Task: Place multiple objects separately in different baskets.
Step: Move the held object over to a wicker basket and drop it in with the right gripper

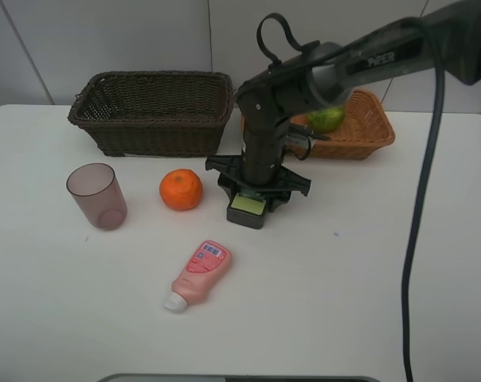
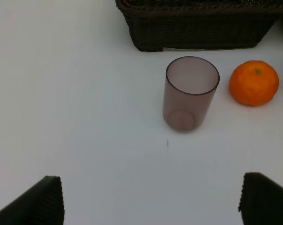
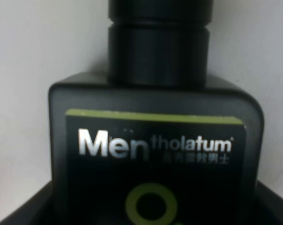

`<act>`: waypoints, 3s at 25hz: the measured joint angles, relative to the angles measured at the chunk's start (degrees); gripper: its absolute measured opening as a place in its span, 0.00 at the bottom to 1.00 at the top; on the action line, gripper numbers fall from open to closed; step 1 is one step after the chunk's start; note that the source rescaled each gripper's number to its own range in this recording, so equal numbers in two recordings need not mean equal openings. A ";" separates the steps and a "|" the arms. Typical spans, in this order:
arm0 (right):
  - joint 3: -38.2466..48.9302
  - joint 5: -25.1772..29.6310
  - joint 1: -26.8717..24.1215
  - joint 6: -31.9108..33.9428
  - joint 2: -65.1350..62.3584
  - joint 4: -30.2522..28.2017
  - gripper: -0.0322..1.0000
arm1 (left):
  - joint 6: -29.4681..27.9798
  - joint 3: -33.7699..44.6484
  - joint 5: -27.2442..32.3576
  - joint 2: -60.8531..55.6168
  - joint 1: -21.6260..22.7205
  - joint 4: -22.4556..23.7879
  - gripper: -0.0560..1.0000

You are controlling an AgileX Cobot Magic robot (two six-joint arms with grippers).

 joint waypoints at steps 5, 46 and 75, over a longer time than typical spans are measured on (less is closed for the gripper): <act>0.00 0.00 0.00 0.00 0.00 0.00 0.20 | 0.00 0.00 0.00 0.00 0.00 0.00 0.97; -41.11 24.78 -1.69 -38.99 0.73 4.51 0.19 | 0.00 0.00 0.00 0.00 0.00 0.00 0.97; -50.16 1.01 1.35 -87.69 13.86 -8.61 0.19 | 0.00 0.00 0.00 0.00 0.00 0.00 0.97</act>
